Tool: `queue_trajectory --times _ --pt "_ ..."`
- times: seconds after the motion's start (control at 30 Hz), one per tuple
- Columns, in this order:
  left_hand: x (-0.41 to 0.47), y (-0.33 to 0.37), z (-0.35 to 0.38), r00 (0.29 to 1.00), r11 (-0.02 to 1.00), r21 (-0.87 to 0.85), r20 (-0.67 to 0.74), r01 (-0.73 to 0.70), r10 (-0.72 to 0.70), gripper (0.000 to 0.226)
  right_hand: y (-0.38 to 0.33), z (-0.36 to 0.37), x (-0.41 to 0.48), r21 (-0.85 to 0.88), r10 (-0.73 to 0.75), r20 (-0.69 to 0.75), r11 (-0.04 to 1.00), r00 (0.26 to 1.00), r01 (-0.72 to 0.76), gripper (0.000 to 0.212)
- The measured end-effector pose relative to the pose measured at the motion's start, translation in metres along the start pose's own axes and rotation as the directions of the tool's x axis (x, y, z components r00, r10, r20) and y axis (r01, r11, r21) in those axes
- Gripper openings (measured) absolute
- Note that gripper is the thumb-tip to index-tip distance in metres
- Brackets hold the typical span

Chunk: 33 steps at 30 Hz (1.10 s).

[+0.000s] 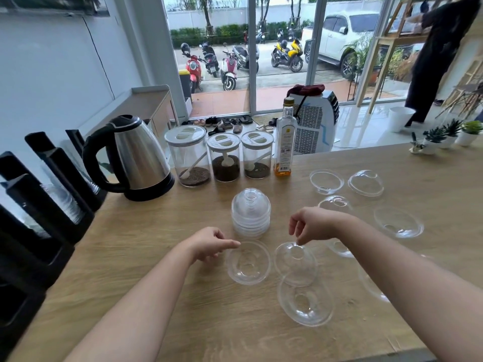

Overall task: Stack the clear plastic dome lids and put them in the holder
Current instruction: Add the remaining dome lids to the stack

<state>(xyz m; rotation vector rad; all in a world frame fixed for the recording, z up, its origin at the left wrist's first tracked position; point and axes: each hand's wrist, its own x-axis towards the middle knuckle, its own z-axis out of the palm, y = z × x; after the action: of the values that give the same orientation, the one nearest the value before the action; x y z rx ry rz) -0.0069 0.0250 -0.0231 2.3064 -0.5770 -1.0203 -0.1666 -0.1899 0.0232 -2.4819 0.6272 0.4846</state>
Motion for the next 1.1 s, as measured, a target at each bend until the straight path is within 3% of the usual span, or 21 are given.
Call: queue_trajectory --times 0.17,0.37,0.47,0.6,0.73,0.97,1.1 --pt "-0.002 0.001 0.02 1.0 0.998 0.064 0.018 -0.023 0.022 0.035 0.002 0.02 0.0 -0.106 0.039 -0.017 0.994 0.999 -0.04 0.04" --pt "-0.006 0.002 0.036 0.996 0.99 0.134 -0.067 -0.053 0.063 0.012 0.012 0.04 0.009 -0.188 -0.053 -0.251 0.982 0.967 0.005 0.015" --pt "-0.011 0.001 0.032 0.999 0.999 0.04 -0.035 -0.037 0.038 0.021 0.014 0.037 0.007 -0.192 -0.083 -0.346 0.981 0.935 0.016 0.012" --pt "-0.018 -0.001 0.016 0.999 0.975 -0.222 -0.032 0.03 -0.038 0.029 0.013 0.026 0.003 -0.053 -0.047 -0.424 0.998 0.904 0.027 0.009" --pt "-0.018 -0.009 -0.004 0.996 0.875 -0.476 0.007 0.085 -0.092 0.036 0.013 0.013 0.003 0.177 0.024 -0.44 0.982 0.898 0.06 0.008" --pt "-0.018 -0.005 -0.029 0.996 0.837 -0.542 -0.004 0.077 -0.094 0.041 0.003 -0.01 0.004 0.464 0.11 -0.503 0.871 0.857 0.16 0.014" --pt "-0.018 0.004 -0.037 0.994 0.836 -0.544 -0.021 0.078 -0.106 0.046 -0.018 -0.025 0.011 0.441 0.076 -0.552 0.872 0.83 0.214 0.013"
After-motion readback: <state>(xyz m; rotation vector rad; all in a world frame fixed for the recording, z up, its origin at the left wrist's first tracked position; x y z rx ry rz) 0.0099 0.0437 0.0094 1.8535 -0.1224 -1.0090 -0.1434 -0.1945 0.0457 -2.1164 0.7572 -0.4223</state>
